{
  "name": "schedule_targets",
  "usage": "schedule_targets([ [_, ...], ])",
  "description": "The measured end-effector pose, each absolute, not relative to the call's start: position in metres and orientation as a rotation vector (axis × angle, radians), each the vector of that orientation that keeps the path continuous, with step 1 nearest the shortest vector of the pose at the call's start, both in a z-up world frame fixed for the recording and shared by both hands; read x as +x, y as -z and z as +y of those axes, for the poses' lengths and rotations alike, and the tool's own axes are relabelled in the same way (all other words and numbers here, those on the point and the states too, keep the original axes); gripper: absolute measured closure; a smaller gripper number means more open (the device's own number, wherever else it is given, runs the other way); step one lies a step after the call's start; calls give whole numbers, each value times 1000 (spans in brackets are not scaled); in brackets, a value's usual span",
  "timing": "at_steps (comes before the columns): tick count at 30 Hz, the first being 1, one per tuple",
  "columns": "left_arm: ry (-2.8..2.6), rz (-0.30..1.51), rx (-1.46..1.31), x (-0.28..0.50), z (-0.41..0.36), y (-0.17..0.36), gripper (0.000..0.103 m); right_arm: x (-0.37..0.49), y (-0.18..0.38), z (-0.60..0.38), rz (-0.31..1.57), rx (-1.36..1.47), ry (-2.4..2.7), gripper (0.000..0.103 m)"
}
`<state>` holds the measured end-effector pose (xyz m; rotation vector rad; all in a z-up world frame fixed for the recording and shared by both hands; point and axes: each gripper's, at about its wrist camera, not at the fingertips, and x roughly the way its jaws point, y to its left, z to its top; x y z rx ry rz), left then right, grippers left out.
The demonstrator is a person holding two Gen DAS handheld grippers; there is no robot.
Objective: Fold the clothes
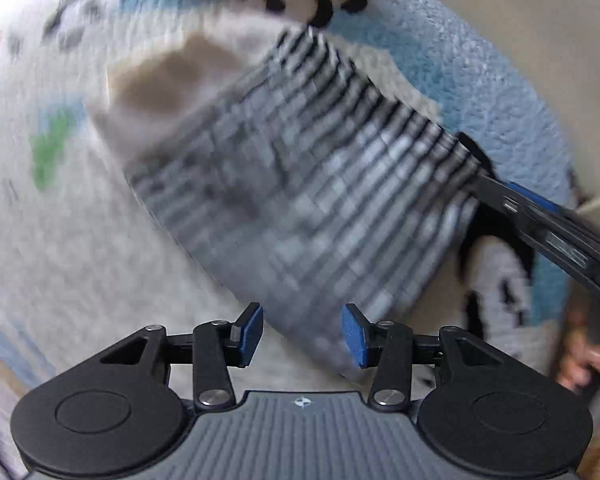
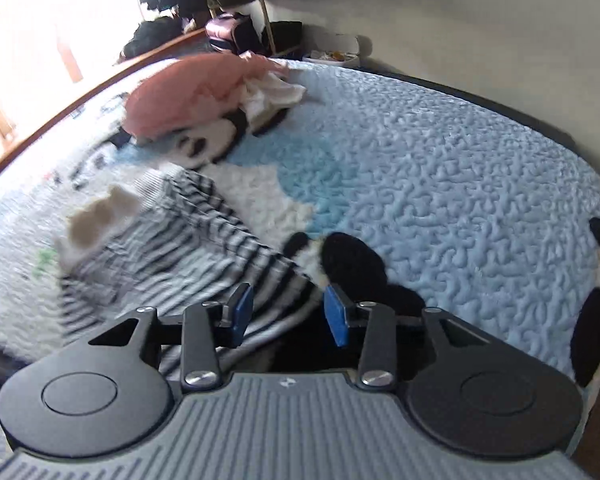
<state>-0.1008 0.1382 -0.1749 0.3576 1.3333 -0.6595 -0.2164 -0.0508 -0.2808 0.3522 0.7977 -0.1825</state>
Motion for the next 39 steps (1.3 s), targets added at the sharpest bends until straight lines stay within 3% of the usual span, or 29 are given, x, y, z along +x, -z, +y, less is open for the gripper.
schedule_targets([
  [8,705,1248,584,-43,99,155,54,-223,297,-47,841,619,209,60],
  [19,752,1260,593,-8,100,176,54,-230,335,-42,808,1111,267,62],
  [31,823,1228,434,94,133,156,54,-219,352,-45,799,1194,215,64],
  [39,937,1317,334,150,114,189,54,-216,352,-44,807,1149,186,64],
])
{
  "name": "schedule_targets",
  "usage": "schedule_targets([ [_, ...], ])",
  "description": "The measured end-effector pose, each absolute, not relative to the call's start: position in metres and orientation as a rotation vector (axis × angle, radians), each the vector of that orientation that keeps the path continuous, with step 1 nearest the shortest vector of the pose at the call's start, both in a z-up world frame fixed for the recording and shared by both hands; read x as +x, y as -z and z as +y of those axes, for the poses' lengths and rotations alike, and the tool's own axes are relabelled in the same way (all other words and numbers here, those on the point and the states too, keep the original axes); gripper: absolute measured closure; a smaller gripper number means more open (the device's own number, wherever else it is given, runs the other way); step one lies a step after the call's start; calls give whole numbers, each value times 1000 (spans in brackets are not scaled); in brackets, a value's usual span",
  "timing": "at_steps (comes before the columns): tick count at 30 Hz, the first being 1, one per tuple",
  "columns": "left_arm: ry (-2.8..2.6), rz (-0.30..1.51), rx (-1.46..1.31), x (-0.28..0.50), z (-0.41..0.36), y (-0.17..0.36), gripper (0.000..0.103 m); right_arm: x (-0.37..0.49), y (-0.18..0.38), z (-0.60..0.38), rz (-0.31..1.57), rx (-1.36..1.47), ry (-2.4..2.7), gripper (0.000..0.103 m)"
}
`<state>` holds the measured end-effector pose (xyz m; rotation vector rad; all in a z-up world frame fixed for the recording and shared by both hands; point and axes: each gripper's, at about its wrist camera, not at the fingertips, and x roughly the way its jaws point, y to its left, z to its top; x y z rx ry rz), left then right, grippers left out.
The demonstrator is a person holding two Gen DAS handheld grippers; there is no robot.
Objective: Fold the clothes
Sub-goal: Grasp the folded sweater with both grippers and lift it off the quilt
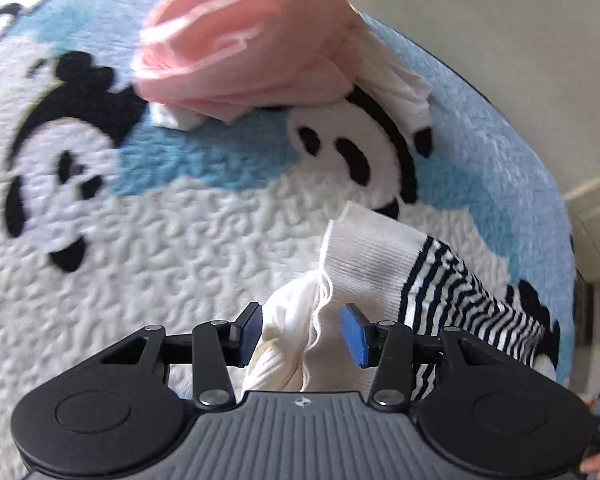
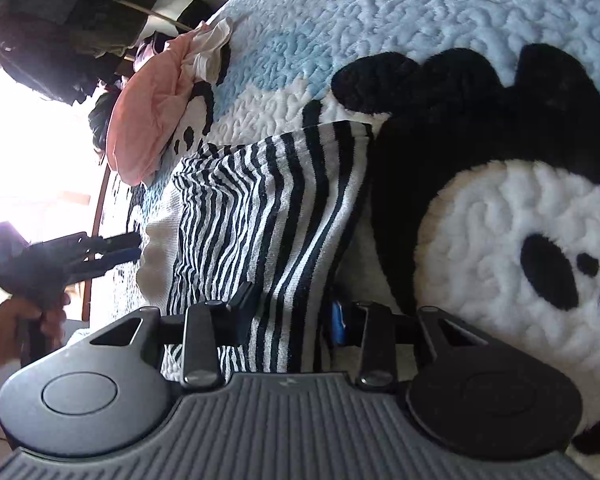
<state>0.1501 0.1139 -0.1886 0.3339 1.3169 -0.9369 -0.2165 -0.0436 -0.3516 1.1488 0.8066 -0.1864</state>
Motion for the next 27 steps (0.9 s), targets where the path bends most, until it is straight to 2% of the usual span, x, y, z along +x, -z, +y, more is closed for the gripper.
schedule_targets([
  [4,920,1382,313,162,111,214,44,-216,354,-46,806,1160,173,65],
  [6,953,1418,219,167,115,218,27,-216,355,-46,806,1160,170,65],
  [7,967,1437,188,168,117,220,26,-215,355,-46,806,1158,168,65],
  [8,983,1453,181,168,117,221,27,-215,355,-46,806,1157,167,65],
  [10,1049,1504,192,163,115,225,39,-215,356,-46,807,1159,167,65],
  [12,1111,1562,226,155,112,231,75,-214,358,-48,802,1187,171,65],
  [13,1124,1553,252,149,110,232,80,-215,359,-49,799,1205,173,65],
  [16,1140,1542,285,139,108,237,80,-214,362,-50,796,1220,174,67],
  [21,1126,1504,317,132,104,237,86,-219,371,-54,778,1306,196,86],
  [27,1043,1381,427,101,95,226,87,-214,364,-46,783,1257,222,90],
])
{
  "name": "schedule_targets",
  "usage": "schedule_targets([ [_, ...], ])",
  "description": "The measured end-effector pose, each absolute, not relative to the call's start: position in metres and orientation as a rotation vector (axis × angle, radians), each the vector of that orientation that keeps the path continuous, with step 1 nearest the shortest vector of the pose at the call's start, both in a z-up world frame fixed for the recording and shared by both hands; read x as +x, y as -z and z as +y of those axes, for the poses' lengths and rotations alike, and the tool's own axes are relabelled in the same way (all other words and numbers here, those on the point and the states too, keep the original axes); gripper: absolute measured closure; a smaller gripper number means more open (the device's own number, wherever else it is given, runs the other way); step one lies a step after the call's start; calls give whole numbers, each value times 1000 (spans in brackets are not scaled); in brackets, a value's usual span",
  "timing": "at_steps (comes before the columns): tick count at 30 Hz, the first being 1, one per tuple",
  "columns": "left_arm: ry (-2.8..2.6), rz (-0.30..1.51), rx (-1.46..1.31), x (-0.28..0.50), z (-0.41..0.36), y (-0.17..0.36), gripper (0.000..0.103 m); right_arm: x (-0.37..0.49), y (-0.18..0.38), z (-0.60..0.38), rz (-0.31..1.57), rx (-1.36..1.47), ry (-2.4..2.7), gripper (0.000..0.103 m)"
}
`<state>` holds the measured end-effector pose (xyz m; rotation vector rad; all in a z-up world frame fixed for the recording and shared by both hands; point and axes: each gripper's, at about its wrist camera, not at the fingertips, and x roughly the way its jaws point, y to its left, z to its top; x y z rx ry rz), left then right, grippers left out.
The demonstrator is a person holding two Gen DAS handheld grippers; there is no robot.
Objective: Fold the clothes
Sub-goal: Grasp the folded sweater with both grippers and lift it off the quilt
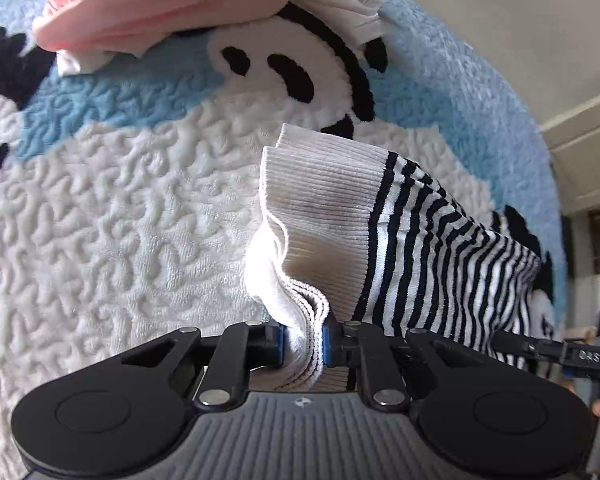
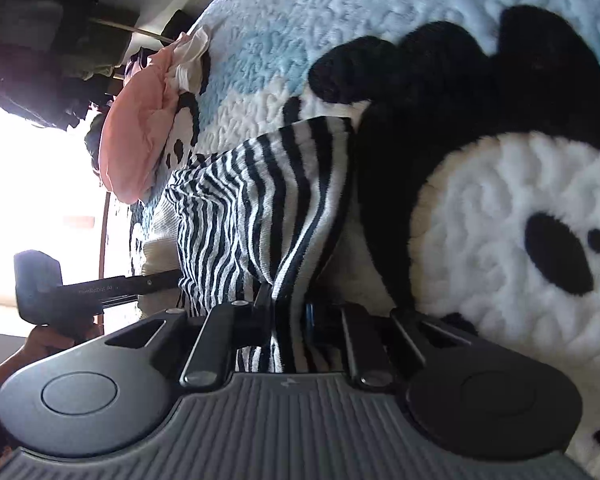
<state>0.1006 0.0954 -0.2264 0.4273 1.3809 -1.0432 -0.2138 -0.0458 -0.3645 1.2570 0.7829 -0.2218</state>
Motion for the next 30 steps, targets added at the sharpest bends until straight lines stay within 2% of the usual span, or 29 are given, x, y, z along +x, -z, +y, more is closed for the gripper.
schedule_targets([
  [8,877,1239,516,60,85,206,89,-211,342,-36,794,1161,246,91],
  [16,863,1153,502,42,109,150,89,-217,287,-10,746,1067,189,92],
  [24,821,1098,502,-4,175,83,89,-252,226,45,729,1029,127,92],
  [30,724,1107,504,-49,240,60,89,-282,208,86,793,1031,23,92],
])
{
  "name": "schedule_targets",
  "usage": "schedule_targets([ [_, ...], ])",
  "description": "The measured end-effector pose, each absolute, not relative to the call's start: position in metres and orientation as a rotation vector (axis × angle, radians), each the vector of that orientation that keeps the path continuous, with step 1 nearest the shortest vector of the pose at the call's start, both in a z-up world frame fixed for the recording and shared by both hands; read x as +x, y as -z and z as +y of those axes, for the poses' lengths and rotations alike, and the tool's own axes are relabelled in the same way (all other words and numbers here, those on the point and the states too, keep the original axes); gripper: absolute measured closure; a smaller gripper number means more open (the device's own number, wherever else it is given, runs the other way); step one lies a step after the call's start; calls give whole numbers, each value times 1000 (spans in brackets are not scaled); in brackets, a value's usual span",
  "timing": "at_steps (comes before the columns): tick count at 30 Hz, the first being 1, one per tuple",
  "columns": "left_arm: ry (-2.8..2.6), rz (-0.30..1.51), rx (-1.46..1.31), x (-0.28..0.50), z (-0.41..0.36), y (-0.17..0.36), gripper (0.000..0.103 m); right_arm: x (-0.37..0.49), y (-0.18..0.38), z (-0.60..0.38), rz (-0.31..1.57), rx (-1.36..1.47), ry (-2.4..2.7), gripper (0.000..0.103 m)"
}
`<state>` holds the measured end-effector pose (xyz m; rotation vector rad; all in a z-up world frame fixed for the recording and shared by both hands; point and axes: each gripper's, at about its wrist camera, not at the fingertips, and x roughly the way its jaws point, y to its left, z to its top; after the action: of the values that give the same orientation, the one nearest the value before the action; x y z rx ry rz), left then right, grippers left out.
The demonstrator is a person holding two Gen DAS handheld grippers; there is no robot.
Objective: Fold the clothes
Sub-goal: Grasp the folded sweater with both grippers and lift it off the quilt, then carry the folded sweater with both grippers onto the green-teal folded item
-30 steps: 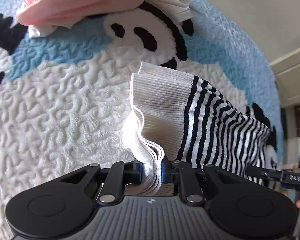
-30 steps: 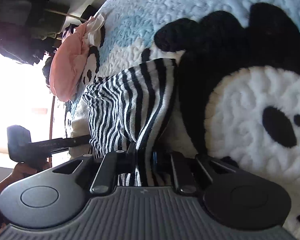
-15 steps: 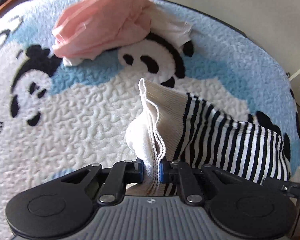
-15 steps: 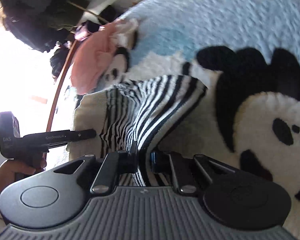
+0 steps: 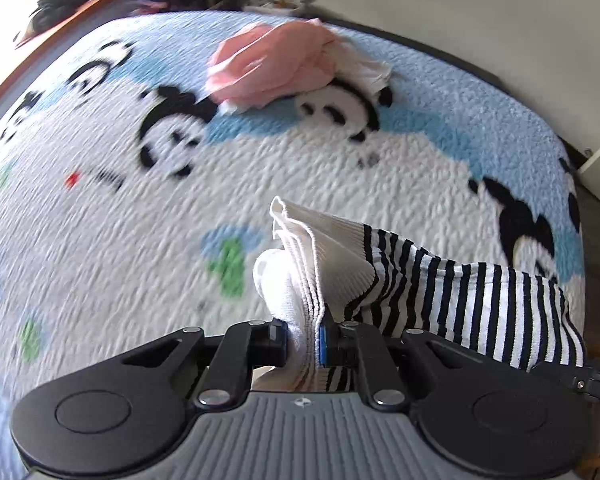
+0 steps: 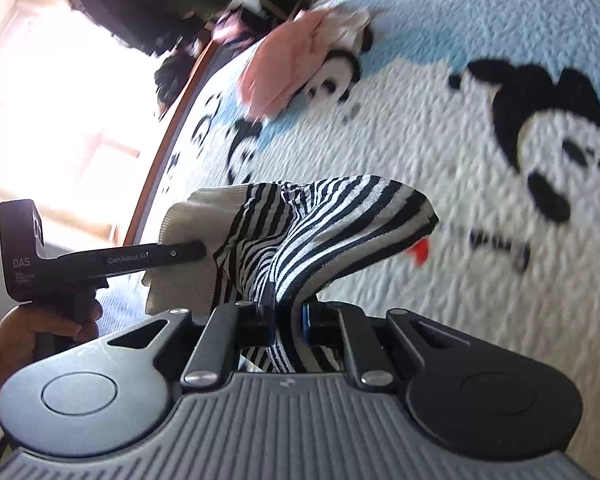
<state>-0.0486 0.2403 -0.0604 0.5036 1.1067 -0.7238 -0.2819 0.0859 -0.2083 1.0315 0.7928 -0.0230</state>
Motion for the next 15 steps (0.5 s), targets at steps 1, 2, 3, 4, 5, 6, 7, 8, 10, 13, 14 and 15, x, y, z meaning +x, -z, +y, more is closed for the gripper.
schedule_targets([
  [1,704,1113,504,-58,251,58,89,-288,205,94,800,1030,-4,92],
  [2,685,1116,501,-68,262,54,89,-294,201,101,806,1028,-30,92],
  [3,667,1119,498,-77,273,51,89,-300,197,109,812,1026,-58,92],
  [4,649,1122,495,-87,284,47,89,-308,193,118,812,1024,-90,92],
  [5,628,1126,491,-96,297,42,89,-317,188,127,814,1026,-117,92],
  [6,608,1130,486,-105,309,38,89,-324,185,136,821,1027,-141,92],
  [7,589,1134,477,-114,321,32,89,-332,181,146,828,1028,-165,92],
  [8,572,1137,471,-122,333,26,89,-339,178,155,836,1029,-188,92],
  [10,552,1146,485,-140,359,14,89,-355,172,175,860,1043,-220,92],
  [13,523,1156,496,-164,400,-5,89,-380,161,208,891,1064,-259,92],
  [14,512,1160,495,-172,416,-12,89,-388,156,220,901,1067,-275,92],
  [15,502,1166,493,-179,431,-19,89,-396,151,233,909,1067,-290,92],
])
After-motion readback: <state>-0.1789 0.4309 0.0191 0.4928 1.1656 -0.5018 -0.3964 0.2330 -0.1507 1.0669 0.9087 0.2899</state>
